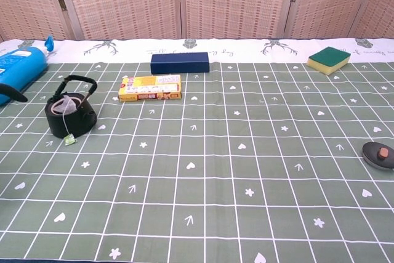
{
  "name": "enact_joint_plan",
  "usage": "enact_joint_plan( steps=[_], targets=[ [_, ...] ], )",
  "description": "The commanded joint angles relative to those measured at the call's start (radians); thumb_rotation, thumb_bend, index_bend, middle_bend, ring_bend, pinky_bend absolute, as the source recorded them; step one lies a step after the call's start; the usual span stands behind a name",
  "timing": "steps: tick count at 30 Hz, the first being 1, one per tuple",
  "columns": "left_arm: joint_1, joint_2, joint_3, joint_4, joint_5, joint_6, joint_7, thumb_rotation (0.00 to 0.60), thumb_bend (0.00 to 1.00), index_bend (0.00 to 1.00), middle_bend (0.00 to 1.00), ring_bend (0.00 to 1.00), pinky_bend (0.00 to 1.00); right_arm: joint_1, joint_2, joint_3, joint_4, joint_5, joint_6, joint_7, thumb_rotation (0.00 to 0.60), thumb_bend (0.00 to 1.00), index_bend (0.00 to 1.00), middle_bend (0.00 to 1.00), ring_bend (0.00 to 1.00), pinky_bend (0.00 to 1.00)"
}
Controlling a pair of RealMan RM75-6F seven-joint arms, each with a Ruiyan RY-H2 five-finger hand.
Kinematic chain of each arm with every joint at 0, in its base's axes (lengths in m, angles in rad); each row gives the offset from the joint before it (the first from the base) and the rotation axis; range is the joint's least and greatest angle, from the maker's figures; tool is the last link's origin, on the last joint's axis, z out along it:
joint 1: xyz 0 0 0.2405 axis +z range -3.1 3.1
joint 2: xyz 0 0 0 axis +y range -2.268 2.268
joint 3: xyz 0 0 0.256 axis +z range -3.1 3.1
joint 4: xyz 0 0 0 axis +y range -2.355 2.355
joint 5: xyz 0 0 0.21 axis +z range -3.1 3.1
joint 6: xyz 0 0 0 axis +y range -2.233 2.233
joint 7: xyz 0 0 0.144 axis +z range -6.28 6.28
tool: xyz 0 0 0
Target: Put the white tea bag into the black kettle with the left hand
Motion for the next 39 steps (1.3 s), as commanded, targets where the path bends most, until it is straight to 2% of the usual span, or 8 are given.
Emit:
enact_joint_plan(
  steps=[1, 7, 9, 11, 15, 24, 31, 39],
  targets=[
    [-0.007, 0.042, -0.011, -0.064, -0.017, -0.027, -0.008, 0.600, 0.17, 0.26, 1.00, 1.00, 1.00, 0.000, 0.000, 0.000, -0.002, -0.002, -0.001, -0.004, 0.600, 0.42, 0.00, 0.00, 0.00, 0.00],
    [-0.122, 0.239, -0.007, -0.335, -0.165, -0.371, -0.122, 0.600, 0.18, 0.10, 1.00, 1.00, 1.00, 0.004, 0.002, -0.001, -0.006, 0.001, -0.010, -0.003, 0.600, 0.42, 0.00, 0.00, 0.00, 0.00],
    [-0.172, 0.287, -0.018, -0.391, -0.212, -0.477, -0.104, 0.600, 0.18, 0.06, 1.00, 1.00, 1.00, 0.003, 0.002, -0.001, -0.006, -0.001, -0.008, -0.005, 0.600, 0.42, 0.00, 0.00, 0.00, 0.00],
    [-0.202, 0.303, -0.037, -0.418, -0.257, -0.533, -0.030, 0.600, 0.21, 0.03, 1.00, 1.00, 1.00, 0.003, 0.002, 0.000, -0.005, 0.002, -0.005, -0.001, 0.600, 0.42, 0.00, 0.00, 0.00, 0.00],
    [-0.239, 0.301, -0.069, -0.456, -0.364, -0.604, 0.097, 0.600, 0.25, 0.02, 1.00, 1.00, 1.00, 0.003, 0.003, -0.001, -0.001, 0.002, -0.002, 0.004, 0.600, 0.42, 0.00, 0.00, 0.00, 0.00],
    [-0.318, 0.294, -0.137, -0.505, -0.542, -0.699, 0.201, 0.600, 0.25, 0.01, 1.00, 1.00, 1.00, 0.002, 0.002, -0.002, 0.005, -0.001, 0.006, 0.009, 0.600, 0.42, 0.00, 0.00, 0.00, 0.00],
    [-0.359, 0.265, -0.147, -0.493, -0.646, -0.726, 0.286, 0.600, 0.25, 0.01, 1.00, 1.00, 1.00, 0.000, 0.001, -0.003, 0.011, -0.007, 0.014, 0.009, 0.600, 0.42, 0.00, 0.00, 0.00, 0.00],
    [-0.381, 0.228, -0.147, -0.434, -0.712, -0.749, 0.306, 0.600, 0.24, 0.02, 1.00, 1.00, 1.00, -0.002, 0.000, -0.004, 0.016, -0.009, 0.021, 0.010, 0.600, 0.42, 0.00, 0.00, 0.00, 0.00]
  ],
)
